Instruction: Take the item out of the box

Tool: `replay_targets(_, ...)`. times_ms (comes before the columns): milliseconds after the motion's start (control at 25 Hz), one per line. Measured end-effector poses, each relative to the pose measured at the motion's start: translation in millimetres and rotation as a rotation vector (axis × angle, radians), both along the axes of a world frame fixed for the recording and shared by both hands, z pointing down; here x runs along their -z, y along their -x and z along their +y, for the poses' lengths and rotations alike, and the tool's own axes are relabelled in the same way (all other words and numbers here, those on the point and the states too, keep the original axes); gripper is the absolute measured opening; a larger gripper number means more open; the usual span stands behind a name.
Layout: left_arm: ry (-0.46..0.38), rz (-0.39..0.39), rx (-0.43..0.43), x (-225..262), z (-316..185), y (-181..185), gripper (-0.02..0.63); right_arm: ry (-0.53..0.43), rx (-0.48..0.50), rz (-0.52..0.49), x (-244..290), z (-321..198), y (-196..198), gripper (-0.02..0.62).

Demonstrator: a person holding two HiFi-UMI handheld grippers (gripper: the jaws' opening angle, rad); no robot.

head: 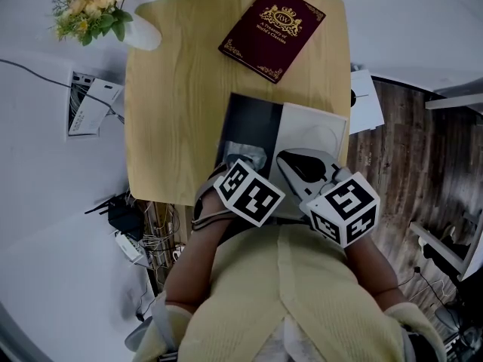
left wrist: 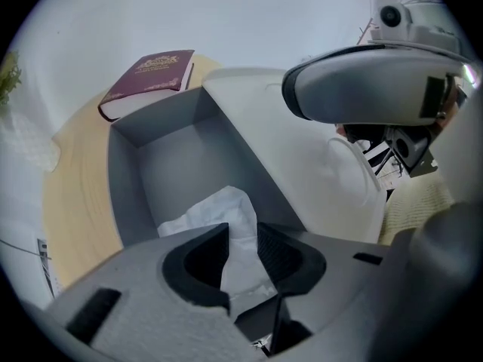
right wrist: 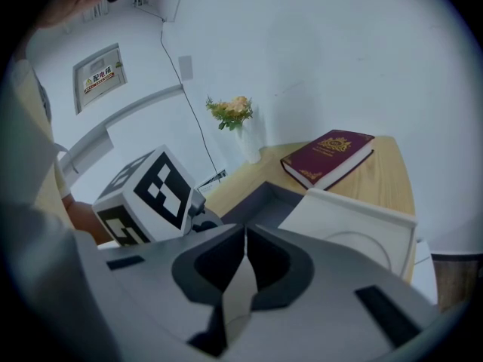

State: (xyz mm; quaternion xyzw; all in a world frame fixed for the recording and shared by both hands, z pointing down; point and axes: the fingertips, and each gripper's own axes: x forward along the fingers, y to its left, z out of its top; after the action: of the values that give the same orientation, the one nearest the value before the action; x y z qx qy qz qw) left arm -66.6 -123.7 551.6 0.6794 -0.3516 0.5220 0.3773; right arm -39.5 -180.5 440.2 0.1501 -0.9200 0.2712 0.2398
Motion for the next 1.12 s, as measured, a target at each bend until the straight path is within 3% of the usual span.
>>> replay_targets(280, -0.047, 0.003, 0.029, 7, -2, 4, 0.041, -0.005, -0.009, -0.007, 2, -2, 0, 0.031)
replay_targets(640, -0.131, 0.071, 0.065, 26, -8, 4, 0.027, -0.008, -0.018, -0.002, 1, 3, 0, 0.031)
replay_targets(1120, -0.347, 0.186, 0.11, 75, -19, -3, 0.026, -0.044, -0.061, 0.007, 5, 17, -5, 0.031)
